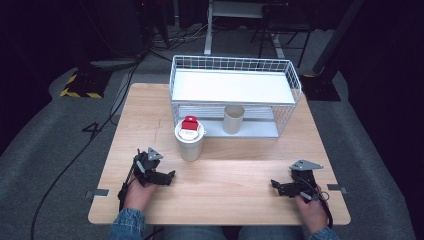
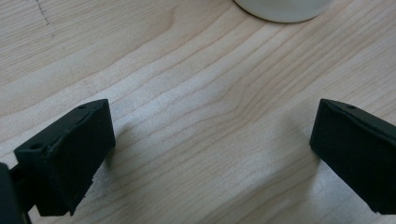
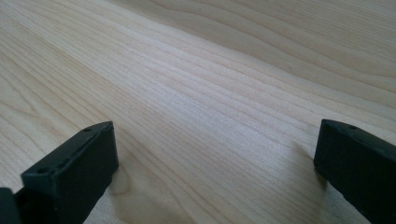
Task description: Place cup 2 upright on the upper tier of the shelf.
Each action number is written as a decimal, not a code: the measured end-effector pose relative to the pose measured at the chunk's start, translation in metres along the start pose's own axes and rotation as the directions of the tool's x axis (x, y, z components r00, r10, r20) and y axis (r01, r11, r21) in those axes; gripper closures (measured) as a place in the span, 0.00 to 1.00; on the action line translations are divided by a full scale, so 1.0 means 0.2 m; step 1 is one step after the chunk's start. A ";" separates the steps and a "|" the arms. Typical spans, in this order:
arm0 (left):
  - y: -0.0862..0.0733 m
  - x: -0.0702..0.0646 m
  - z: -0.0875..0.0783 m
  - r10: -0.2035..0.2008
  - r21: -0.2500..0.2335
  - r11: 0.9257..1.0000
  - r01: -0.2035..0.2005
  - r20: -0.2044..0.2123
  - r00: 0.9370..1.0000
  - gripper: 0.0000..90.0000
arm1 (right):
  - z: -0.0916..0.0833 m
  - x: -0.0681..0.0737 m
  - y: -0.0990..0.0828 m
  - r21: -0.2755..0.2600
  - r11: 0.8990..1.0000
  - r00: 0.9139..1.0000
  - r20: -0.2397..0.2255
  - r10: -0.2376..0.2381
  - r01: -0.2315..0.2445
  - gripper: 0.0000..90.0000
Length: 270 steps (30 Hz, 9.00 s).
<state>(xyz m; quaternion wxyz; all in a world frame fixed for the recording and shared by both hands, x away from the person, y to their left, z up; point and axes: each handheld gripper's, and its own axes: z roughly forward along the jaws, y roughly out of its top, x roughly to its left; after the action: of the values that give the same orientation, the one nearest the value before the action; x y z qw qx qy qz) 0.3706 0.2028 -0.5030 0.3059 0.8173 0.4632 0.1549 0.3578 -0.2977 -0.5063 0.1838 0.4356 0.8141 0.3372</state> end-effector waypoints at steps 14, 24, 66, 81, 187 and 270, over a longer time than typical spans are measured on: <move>0.06 0.02 -0.14 -0.017 -0.051 0.998 0.020 0.066 0.998 0.08 | 0.00 0.00 0.00 0.000 1.000 1.000 0.000 0.000 0.000 0.00; 0.12 -0.04 -0.24 0.029 -0.199 0.980 -0.009 0.099 0.995 0.08 | 0.00 0.00 0.00 0.000 1.000 1.000 0.000 0.000 0.000 0.00; 0.31 -0.03 0.05 0.089 -0.442 0.896 0.047 0.283 0.955 0.00 | 0.00 0.00 0.00 -0.001 1.000 1.000 0.000 0.000 0.000 0.00; 0.33 -0.04 0.16 0.134 -0.468 0.884 0.014 0.282 0.950 0.07 | 0.00 0.00 0.00 -0.001 1.000 1.000 0.000 -0.001 0.001 0.00; 0.54 -0.26 -0.48 0.161 -0.530 0.848 -0.009 0.243 0.957 0.11 | 0.01 0.01 0.01 0.000 1.000 1.000 -0.022 -0.022 0.022 0.00; 1.58 -0.28 -0.26 0.127 -0.604 0.797 0.001 0.169 0.977 0.10 | 0.01 0.01 0.01 0.000 1.000 0.999 -0.025 -0.022 0.022 0.00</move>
<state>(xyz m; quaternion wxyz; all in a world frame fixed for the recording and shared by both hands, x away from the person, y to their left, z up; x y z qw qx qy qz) 0.5234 0.0525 -0.2584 0.5886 0.7047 0.3292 0.2204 0.3595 -0.2930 -0.5063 0.1775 0.4222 0.8211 0.3406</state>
